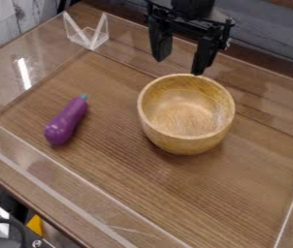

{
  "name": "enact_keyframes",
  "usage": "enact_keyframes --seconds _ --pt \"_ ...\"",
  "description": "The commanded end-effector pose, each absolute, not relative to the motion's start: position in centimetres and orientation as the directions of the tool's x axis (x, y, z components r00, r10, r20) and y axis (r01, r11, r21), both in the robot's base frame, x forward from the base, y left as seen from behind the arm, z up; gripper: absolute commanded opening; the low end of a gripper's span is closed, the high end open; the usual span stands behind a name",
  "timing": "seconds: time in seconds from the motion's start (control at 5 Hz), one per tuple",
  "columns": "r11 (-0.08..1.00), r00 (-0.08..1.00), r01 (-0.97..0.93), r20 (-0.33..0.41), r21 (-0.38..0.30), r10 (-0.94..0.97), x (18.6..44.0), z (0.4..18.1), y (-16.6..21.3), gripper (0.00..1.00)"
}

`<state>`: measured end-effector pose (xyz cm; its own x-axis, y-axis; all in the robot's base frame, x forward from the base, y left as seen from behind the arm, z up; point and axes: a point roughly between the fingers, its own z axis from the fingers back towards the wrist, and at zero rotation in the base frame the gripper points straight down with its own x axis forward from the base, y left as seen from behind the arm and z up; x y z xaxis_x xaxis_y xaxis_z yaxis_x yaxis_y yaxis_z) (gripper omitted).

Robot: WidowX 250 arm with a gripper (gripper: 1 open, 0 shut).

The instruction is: Put the purple eggplant in the brown bowl

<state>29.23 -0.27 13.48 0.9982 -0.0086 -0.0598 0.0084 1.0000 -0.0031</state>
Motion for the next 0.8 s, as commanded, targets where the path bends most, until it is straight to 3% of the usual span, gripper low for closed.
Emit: enact_keyframes --seconds 0.0,0.6 --pt "1.000 0.997 0.001 -0.075 -0.004 -0.002 28.9 13.0 -0.2 1.00" --pt "0.990 0.990 -0.138 -0.038 0.010 0.139 24.9 14.3 5.6 1.00"
